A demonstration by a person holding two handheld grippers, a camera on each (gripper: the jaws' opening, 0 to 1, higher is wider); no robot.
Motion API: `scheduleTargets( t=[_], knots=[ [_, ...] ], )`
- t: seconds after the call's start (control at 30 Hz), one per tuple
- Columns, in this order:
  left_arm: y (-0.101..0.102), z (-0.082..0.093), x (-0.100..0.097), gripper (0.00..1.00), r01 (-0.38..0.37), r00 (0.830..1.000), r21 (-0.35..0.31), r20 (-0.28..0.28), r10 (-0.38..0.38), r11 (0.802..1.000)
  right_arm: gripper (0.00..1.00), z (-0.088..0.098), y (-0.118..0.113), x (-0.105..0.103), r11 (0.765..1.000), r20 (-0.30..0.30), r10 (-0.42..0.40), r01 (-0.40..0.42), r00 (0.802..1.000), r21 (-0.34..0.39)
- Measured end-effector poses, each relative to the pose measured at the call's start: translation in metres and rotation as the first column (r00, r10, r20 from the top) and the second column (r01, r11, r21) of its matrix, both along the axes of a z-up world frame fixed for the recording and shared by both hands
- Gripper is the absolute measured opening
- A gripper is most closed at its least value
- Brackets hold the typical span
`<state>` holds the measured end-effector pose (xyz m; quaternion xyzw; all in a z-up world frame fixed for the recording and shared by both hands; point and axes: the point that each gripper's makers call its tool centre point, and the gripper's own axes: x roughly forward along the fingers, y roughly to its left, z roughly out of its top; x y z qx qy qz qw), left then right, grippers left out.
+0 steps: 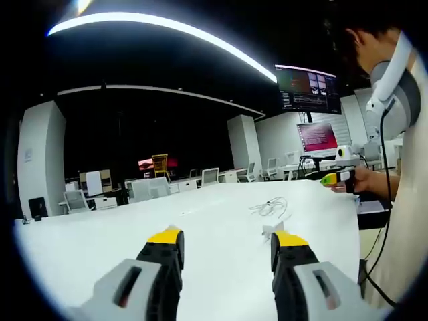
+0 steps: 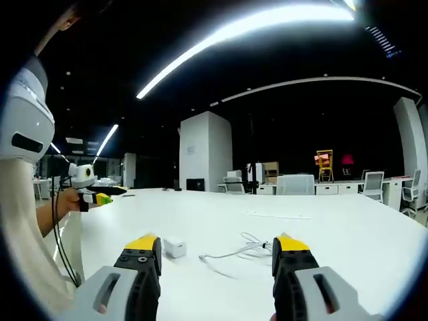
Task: Plug the desk Type‑C cable into the charger adapter.
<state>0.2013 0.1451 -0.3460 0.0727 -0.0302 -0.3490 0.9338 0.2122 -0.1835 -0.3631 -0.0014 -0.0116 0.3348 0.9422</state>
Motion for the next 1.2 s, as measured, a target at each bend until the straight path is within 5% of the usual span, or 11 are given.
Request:
scheduleTargets(
  t=[1.2],
  knots=[
    [-0.025, -0.006, 0.011, 0.55, 0.092, 0.993, 0.056, -0.077, -0.087, 0.994, 0.68, -0.009, -0.001, -0.004, 1.0, -0.015, 0.002, -0.002, 1.0, -0.005]
  ],
)
